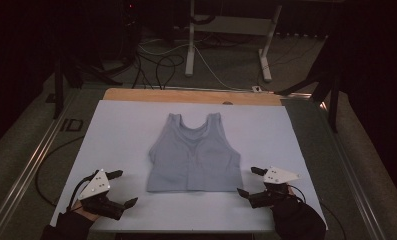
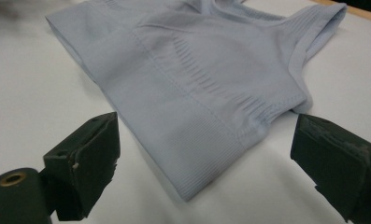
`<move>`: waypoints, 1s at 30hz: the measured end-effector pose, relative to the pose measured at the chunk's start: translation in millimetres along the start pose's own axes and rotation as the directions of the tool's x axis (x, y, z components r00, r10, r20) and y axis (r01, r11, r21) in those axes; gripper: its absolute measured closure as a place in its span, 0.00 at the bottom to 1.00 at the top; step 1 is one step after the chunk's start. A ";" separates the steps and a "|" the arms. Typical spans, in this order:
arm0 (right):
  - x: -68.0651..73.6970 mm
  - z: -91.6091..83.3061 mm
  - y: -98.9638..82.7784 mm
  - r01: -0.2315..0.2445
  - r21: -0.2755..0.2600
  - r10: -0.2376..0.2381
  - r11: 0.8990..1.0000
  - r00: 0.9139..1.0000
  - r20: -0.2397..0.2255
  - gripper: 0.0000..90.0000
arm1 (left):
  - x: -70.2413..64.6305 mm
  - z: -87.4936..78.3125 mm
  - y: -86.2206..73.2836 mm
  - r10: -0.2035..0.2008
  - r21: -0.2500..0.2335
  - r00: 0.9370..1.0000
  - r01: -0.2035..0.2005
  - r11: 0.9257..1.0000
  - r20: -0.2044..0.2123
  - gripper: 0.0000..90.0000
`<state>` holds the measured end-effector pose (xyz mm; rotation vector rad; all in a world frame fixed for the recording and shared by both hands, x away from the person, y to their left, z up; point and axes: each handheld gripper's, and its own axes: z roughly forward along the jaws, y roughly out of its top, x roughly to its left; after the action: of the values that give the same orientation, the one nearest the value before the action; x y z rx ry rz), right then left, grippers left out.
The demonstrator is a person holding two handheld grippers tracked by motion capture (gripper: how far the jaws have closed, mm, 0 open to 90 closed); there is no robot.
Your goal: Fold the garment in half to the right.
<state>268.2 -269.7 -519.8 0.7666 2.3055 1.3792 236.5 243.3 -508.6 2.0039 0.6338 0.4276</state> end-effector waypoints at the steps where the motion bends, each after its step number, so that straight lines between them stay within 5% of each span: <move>1: 0.0 0.0 0.0 0.000 0.000 0.000 1.000 1.000 0.000 0.09 | -0.2 0.5 1.4 -0.005 -0.001 1.000 0.005 1.000 0.002 0.01; 15: -4.7 -13.7 45.6 0.038 -0.042 -0.038 0.998 0.999 0.021 0.09 | 0.8 1.3 32.3 0.037 0.009 0.999 -0.037 0.999 0.000 0.01; 30: -13.2 6.0 95.0 0.106 -0.059 -0.106 0.993 0.994 0.015 0.09 | 2.5 0.7 60.4 0.070 0.046 0.997 -0.070 0.997 -0.007 0.01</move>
<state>307.7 -237.3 -438.4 0.6233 2.2501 1.3858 254.6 219.6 -455.9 2.0731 0.5844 0.4680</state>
